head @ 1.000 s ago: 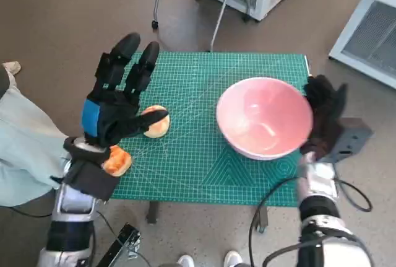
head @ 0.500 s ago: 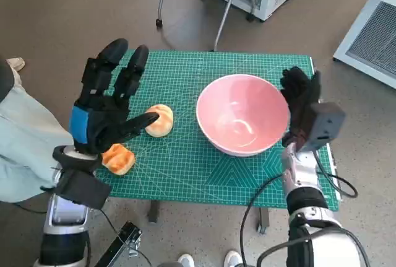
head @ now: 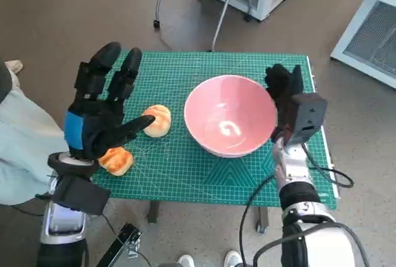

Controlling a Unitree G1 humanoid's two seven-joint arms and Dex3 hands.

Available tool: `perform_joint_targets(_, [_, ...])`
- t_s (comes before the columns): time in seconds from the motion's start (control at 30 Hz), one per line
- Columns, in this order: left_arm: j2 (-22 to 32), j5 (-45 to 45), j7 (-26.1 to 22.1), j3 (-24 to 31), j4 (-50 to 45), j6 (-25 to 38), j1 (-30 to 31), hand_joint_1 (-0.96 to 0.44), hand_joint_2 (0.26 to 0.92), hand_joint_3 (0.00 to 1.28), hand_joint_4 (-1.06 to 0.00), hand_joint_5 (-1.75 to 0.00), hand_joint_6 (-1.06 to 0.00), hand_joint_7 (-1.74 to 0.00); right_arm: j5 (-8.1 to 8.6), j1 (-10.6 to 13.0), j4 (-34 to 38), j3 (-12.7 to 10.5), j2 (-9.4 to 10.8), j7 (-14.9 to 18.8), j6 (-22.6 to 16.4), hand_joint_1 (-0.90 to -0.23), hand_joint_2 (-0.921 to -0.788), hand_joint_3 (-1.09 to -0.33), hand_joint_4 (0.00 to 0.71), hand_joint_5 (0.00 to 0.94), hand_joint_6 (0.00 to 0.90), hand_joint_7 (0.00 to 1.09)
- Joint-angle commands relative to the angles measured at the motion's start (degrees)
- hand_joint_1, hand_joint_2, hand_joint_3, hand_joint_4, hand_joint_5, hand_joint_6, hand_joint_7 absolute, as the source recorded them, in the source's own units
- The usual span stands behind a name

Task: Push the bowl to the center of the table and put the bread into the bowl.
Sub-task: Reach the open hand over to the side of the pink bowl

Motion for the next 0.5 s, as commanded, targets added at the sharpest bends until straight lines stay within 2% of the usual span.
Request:
perform_joint_targets(0.03, [-0.1, 0.2, 0.7, 0.5, -0.9, 0.5, 1.3, -0.07, 0.919, 0.00, -0.22, 0.00, 0.00, -0.65, -0.68, 0.0, 0.9, 0.6, 0.6, 0.8, 1.2, -0.583, -0.921, -0.726, 0.433, 0.008, 0.214, 0.67])
perform_joint_targets(0.27, [0.7, 0.2, 0.5, 1.2, -1.2, 0.4, 2.0, -0.07, 0.919, 0.00, -0.22, 0.00, 0.00, -0.64, -1.17, 0.2, 0.1, 1.2, -1.2, 0.5, -1.3, -0.589, -0.921, -0.724, 0.426, 0.004, 0.210, 0.67])
perform_joint_targets(0.5, [5.2, 1.6, -0.6, 3.4, -0.2, -0.8, 2.9, -0.07, 0.914, 0.00, -0.22, -0.01, 0.00, -0.64, -2.60, 0.0, -1.8, 2.0, -2.8, -2.4, -8.0, -0.598, -0.921, -0.732, 0.435, 0.008, 0.224, 0.69])
